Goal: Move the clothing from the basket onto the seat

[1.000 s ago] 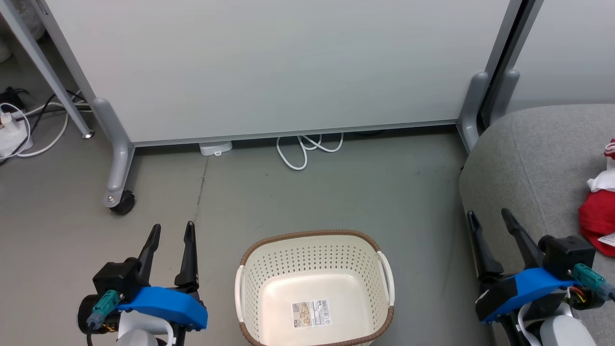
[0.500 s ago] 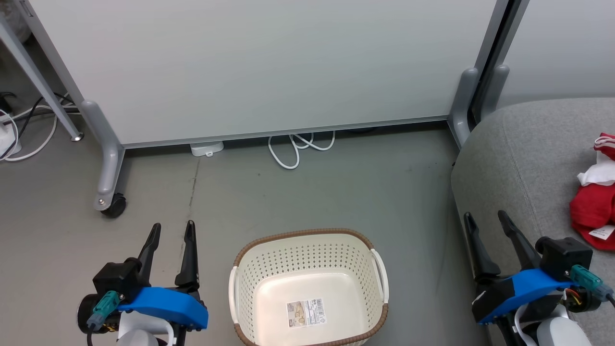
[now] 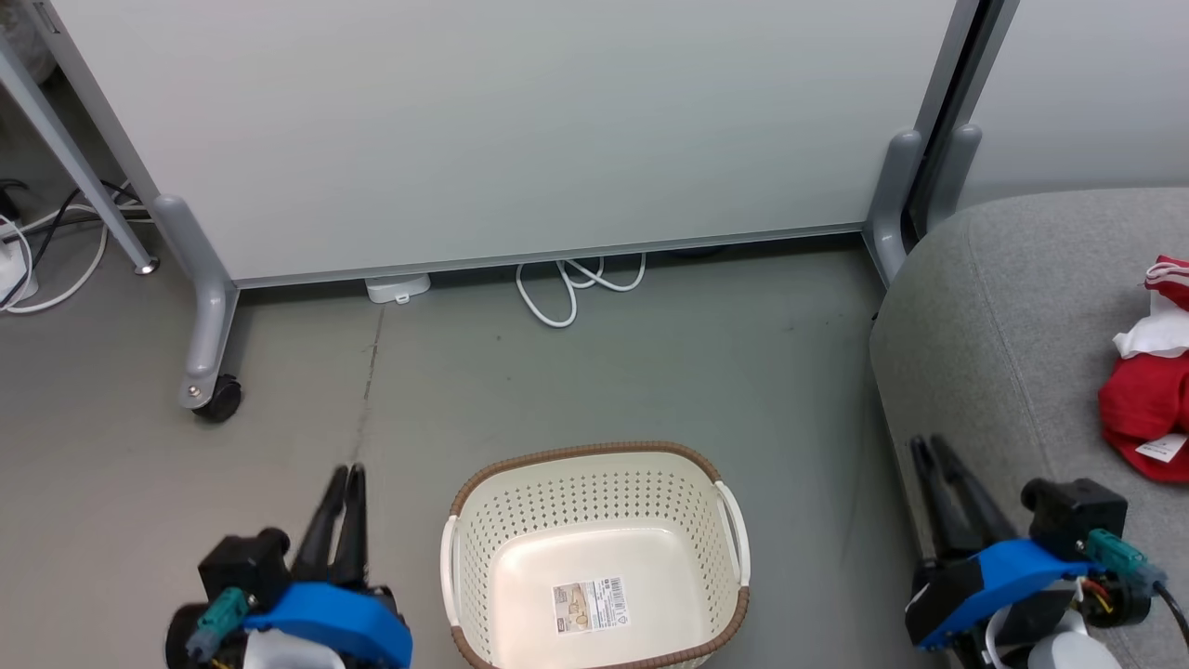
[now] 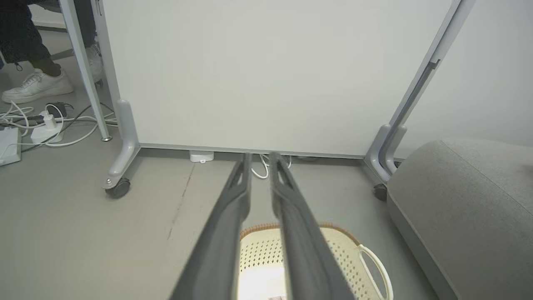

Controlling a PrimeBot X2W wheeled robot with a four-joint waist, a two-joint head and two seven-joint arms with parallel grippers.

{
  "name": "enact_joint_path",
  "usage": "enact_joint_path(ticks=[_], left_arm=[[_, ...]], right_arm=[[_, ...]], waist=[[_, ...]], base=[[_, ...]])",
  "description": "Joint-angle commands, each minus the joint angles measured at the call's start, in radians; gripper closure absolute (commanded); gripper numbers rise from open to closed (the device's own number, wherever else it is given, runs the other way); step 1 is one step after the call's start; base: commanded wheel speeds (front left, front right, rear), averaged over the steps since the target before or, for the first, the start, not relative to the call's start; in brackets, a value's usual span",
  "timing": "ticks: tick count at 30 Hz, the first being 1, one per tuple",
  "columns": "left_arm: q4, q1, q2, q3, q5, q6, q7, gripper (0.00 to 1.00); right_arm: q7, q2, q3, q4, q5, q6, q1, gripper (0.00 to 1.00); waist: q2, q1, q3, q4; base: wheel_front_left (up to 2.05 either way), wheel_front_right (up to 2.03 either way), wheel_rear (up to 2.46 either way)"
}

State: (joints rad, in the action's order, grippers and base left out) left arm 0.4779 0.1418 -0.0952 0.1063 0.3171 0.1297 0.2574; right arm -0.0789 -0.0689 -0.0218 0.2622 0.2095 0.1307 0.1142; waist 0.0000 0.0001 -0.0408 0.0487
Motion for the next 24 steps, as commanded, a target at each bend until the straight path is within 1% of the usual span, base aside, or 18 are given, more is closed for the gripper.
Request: enact_joint_path(ticks=[1, 5, 24], left_arm=[[0.005, -0.006, 0.002, 0.000, 0.002, 0.000, -0.001, 1.00], [0.032, -0.040, 0.010, -0.001, 0.016, 0.000, -0.006, 1.00], [-0.036, -0.036, 0.018, -0.056, 0.331, 0.000, -0.096, 1.00]], right_arm=[[0.001, 0.000, -0.001, 0.006, 0.003, 0.000, -0.002, 1.00], [0.008, 0.002, -0.003, 0.038, 0.020, 0.000, -0.018, 1.00], [0.053, 0.006, -0.025, 0.022, 0.361, 0.000, -0.014, 1.00]], waist=[[0.0000, 0.0000, 0.000, 0.000], [0.0000, 0.0000, 0.000, -0.001], [0.0000, 0.0000, 0.006, -0.008]], base=[[0.00, 0.00, 0.00], [0.00, 0.00, 0.00], [0.00, 0.00, 0.00]])
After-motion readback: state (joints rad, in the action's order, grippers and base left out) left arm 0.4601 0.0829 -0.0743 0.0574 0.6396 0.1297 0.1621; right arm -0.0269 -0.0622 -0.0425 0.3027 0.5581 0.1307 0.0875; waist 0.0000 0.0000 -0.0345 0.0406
